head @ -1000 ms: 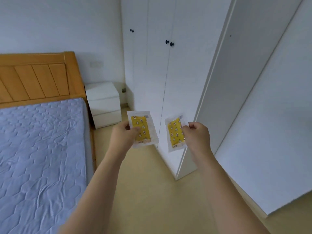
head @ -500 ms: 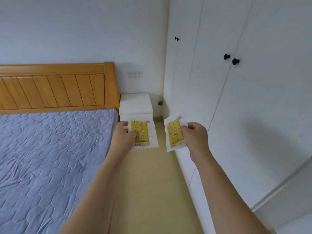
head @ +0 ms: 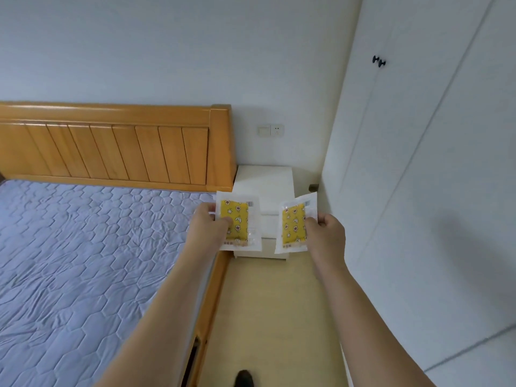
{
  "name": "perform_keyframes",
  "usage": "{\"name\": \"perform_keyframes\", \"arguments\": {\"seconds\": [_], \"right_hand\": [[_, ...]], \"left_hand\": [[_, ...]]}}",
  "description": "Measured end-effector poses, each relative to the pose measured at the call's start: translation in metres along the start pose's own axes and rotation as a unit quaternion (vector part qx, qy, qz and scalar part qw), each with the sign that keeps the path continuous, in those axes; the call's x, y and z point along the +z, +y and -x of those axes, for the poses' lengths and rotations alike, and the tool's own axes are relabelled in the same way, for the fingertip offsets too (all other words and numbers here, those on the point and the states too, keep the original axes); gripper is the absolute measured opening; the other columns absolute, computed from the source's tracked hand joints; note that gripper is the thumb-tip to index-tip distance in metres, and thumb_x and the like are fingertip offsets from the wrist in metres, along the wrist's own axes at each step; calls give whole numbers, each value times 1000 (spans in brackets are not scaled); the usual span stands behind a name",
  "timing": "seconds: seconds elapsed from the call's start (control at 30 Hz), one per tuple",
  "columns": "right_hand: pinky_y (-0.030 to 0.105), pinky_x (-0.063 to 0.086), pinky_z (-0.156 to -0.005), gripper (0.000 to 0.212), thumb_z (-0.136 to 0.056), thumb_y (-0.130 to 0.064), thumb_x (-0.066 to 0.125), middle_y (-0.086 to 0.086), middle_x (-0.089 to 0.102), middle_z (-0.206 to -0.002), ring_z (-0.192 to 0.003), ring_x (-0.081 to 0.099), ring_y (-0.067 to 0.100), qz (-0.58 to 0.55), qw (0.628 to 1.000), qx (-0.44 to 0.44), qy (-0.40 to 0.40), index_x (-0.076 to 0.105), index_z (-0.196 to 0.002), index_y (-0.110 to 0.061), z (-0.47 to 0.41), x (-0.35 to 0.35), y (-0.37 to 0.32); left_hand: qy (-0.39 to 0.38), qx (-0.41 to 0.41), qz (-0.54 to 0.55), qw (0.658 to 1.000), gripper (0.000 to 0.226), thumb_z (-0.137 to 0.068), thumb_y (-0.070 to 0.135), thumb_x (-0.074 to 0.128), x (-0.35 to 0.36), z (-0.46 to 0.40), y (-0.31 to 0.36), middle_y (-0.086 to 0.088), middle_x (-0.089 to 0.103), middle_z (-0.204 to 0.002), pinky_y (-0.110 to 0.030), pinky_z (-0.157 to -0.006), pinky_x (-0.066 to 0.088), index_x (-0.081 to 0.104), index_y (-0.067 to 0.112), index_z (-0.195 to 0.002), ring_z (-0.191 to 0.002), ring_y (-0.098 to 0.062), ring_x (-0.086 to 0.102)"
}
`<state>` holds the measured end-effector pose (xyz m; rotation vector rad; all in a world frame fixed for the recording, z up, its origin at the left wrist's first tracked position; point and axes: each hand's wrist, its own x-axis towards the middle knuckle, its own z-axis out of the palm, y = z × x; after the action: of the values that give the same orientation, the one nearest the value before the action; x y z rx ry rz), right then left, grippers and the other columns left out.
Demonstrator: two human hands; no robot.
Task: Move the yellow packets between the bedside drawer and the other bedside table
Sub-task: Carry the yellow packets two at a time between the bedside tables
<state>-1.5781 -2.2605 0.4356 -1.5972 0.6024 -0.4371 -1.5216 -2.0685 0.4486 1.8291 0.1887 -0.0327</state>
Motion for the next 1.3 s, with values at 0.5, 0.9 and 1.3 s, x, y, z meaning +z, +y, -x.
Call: {"name": "perform_keyframes", "arguments": {"seconds": [0.5, 0.9, 1.3], "right_hand": [[31, 51, -64, 47, -88, -4, 41, -20, 58, -94, -76, 62, 9, 46, 999, 4, -14, 46, -121, -38, -326, 148, -10], [23, 41, -54, 43, -87, 3, 33, 3, 62, -113, -78, 59, 7, 166, 981, 37, -95, 61, -111, -19, -559, 296, 248], [29, 41, -91, 27, -94, -16, 47, 6, 58, -116, -110, 53, 24, 309, 933, -182, -40, 66, -113, -16, -661, 359, 458]], "left_hand": [[-39, -93, -56, 993, 14, -95, 10, 43, 132, -356, 44, -4, 56, -91, -47, -86, 53, 44, 18, -107, -81, -22, 56], [-18, -104, -66, 992, 12, -98, 13, 42, 264, -605, -179, 3, 50, -78, -29, -57, 42, 37, 24, -101, -66, -13, 47], [48, 101, -336, 935, 48, -93, 21, 37, 349, -707, -381, -8, 54, -116, -41, -87, 38, 32, 14, -141, -108, -33, 48]]}}
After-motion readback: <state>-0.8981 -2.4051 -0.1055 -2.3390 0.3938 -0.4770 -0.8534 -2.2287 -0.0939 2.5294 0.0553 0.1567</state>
